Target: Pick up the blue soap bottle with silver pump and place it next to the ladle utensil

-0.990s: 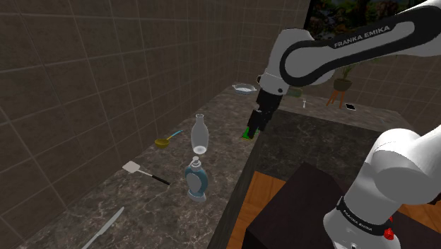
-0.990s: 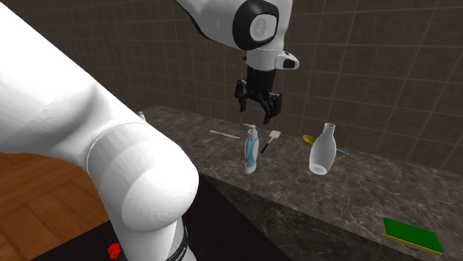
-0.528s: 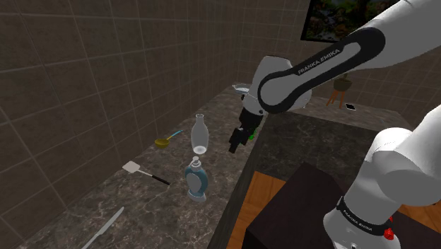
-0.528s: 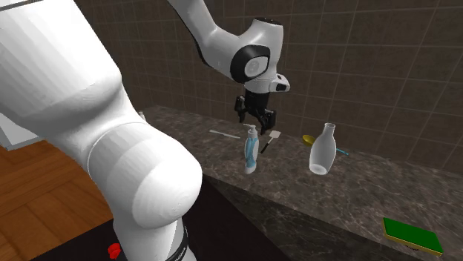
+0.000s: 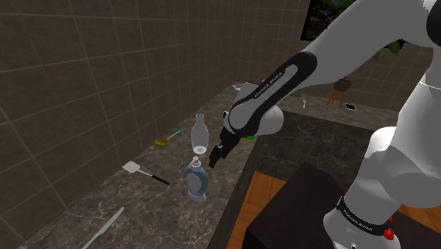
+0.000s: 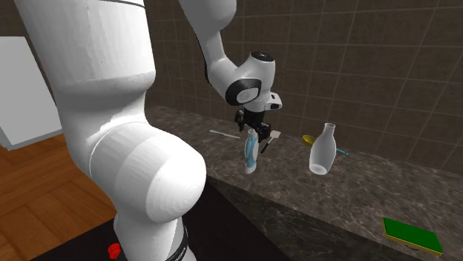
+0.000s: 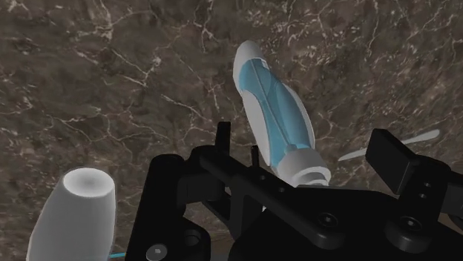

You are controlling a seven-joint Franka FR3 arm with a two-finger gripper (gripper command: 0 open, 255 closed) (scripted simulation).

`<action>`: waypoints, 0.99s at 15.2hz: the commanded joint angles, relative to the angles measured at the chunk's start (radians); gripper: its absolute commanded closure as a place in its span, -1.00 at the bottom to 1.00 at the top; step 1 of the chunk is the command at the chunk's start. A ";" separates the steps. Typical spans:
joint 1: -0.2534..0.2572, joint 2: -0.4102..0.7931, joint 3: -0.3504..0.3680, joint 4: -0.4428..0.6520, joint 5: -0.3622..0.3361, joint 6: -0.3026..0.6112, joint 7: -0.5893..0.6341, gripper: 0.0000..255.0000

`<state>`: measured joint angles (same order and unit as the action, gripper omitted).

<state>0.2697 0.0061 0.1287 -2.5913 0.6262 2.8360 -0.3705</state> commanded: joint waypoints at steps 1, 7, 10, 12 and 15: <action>0.012 0.098 0.016 0.057 0.089 0.062 -0.079 -1.00; -0.014 0.262 0.089 0.158 0.221 0.155 -0.205 -1.00; -0.026 0.315 0.112 0.187 0.251 0.185 -0.237 -1.00; -0.033 0.343 0.124 0.202 0.265 0.200 -0.252 -1.00; -0.033 0.343 0.125 0.202 0.265 0.200 -0.252 -1.00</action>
<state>0.2359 0.3471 0.2535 -2.3908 0.8918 3.0351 -0.6238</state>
